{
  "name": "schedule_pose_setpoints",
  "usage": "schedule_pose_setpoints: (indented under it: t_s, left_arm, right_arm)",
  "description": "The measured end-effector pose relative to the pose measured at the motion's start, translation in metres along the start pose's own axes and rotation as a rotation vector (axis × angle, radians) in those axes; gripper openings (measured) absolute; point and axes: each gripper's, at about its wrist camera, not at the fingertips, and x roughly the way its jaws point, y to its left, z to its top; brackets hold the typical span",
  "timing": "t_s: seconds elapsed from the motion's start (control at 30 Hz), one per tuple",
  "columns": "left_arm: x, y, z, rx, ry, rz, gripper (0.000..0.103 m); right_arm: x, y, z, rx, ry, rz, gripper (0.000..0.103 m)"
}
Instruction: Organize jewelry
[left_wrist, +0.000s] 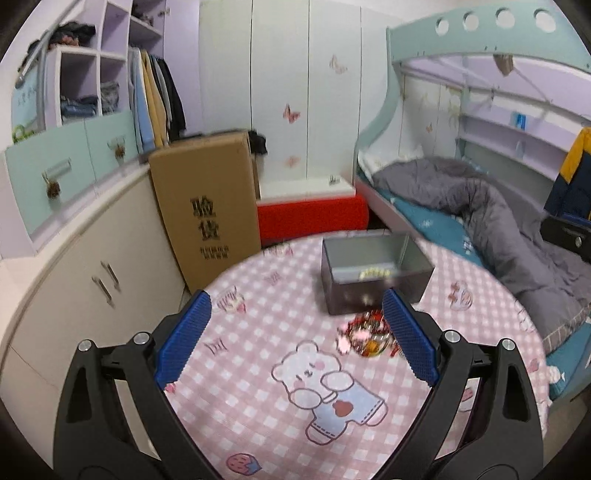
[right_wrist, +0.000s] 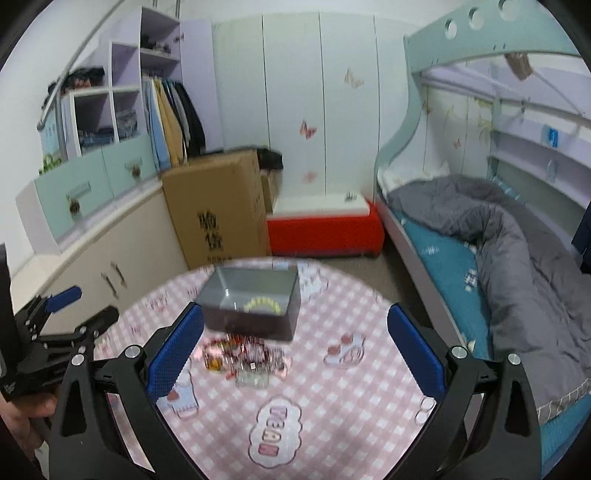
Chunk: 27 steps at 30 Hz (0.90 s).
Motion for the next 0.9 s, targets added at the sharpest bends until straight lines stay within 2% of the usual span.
schedule_pose_setpoints:
  t_s: [0.13,0.33,0.53,0.67,0.73,0.9]
  left_arm:
    - [0.033,-0.003,-0.019,0.007,0.085,0.005,0.092]
    - [0.08,-0.012,-0.039,0.05,0.202,-0.019,0.092]
    - [0.117,-0.023,-0.047,0.088,0.268,-0.016,0.092]
    - [0.135,-0.026,-0.052,0.105,0.313,-0.023,0.086]
    - [0.139,-0.025,-0.052,0.099,0.329,-0.039,0.078]
    - [0.141,-0.025,-0.049,0.1,0.329,-0.072,0.076]
  right_arm:
    - [0.036,0.0,-0.028,0.017,0.127,0.023,0.096]
    - [0.065,0.004,-0.052,0.018,0.238,0.047,0.096]
    - [0.081,0.005,-0.063,0.012,0.304,0.057,0.096]
    - [0.088,0.004,-0.068,0.012,0.331,0.063,0.096]
    - [0.091,0.004,-0.069,0.013,0.342,0.065,0.096]
    - [0.097,0.007,-0.071,0.0,0.357,0.072,0.096]
